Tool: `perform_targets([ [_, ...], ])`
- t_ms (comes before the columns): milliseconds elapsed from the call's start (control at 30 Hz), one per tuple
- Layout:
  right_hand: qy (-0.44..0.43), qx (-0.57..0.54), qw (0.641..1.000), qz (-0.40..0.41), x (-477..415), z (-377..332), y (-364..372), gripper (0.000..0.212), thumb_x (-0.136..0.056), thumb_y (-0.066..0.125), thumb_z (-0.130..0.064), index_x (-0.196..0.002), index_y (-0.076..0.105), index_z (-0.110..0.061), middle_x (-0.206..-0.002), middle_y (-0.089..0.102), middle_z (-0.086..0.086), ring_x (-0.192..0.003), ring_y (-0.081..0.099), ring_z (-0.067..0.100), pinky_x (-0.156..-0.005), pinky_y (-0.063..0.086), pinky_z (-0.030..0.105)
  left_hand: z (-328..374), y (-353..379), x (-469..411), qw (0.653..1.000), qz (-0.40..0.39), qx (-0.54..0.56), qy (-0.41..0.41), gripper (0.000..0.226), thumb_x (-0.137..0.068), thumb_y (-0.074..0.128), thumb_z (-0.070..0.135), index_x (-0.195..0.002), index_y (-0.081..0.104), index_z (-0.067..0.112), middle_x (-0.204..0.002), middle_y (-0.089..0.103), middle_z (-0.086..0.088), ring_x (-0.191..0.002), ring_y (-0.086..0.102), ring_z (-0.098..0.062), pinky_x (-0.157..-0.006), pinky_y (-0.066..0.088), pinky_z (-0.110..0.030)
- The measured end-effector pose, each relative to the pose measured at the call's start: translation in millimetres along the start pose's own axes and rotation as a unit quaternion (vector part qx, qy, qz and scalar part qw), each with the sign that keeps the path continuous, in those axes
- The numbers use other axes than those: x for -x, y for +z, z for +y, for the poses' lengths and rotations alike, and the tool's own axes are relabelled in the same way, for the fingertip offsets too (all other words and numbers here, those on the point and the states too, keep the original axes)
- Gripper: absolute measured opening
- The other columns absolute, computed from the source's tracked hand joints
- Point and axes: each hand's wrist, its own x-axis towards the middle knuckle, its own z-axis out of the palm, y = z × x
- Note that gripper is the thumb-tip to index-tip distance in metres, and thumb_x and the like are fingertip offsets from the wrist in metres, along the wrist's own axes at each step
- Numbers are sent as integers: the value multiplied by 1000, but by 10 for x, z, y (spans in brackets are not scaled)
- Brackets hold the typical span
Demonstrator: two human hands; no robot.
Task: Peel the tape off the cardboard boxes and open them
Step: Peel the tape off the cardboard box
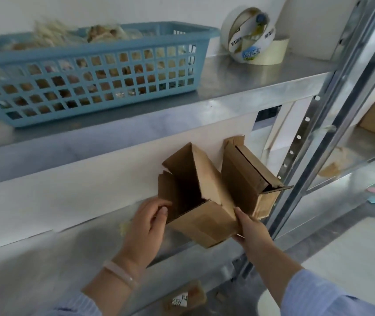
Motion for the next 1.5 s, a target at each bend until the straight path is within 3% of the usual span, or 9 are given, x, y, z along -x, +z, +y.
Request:
perform_targets([
  [167,1,34,996,-77,91,-13,105,56,-86,71,-35,-135,50,-17,-116,59,5,-106,59,24,-94,53,48,-98,-67,130,983,-6,124,-134,51,-83,38,70,-118,57,39,-116,61,14,-109,57,-1,-97,49,-37],
  [300,-85,84,989,-86,202,-48,164,53,-87,71,-35,-133,48,-21,-115,59,-1,-102,60,19,-90,56,46,-44,-154,192,959,19,204,-197,59,-75,43,82,-130,34,63,-145,34,16,-135,34,-6,-112,32,-40],
  [400,-168,164,968,-88,294,-127,162,54,-84,73,-37,-132,50,-24,-110,60,-8,-103,61,17,-94,54,45,17,-277,189,913,16,310,-265,69,-78,42,72,-142,19,56,-144,37,12,-132,38,-14,-109,36,-45],
  [633,-317,325,872,-182,653,-246,391,39,-85,73,-28,-113,51,-45,-105,62,-23,-83,58,-16,-63,43,2,-89,-682,293,895,200,309,-251,61,-80,52,56,-135,47,30,-121,63,7,-110,61,-14,-92,51,-40],
  [733,-344,379,828,-226,806,-183,737,45,-85,73,-31,-120,50,-47,-109,60,-26,-92,58,-11,-76,48,11,-272,-1010,498,879,292,260,-271,40,-90,56,44,-124,53,26,-116,58,7,-113,55,-15,-96,46,-37],
  [1000,-431,439,740,-273,1056,59,1483,57,-84,72,-31,-133,47,-46,-120,54,-28,-106,53,-4,-96,47,25,-537,-1886,947,885,256,176,-346,19,-97,51,32,-89,68,28,-98,69,6,-103,61,-18,-96,46,-38],
  [1133,-522,500,618,-310,1160,255,1894,62,-85,71,-37,-138,42,-47,-135,36,-33,-120,29,-15,-106,28,10,-552,-2188,1109,895,220,173,-348,33,-98,43,43,-93,72,27,-92,74,11,-96,65,-6,-84,48,-28],
  [1200,-563,498,566,-339,1204,353,2129,59,-85,70,-35,-139,46,-42,-139,39,-30,-130,29,-10,-113,30,22,-580,-2275,1174,906,218,153,-329,31,-92,47,53,-99,70,32,-101,70,14,-101,61,-2,-88,46,-27],
  [1500,-641,520,463,-323,1156,641,2815,66,-77,70,-19,-137,49,-36,-141,45,-15,-132,34,7,-114,32,45,-1032,-2613,1371,927,183,82,-317,26,-88,61,45,-113,64,36,-103,70,14,-102,63,-9,-76,46,-13],
])
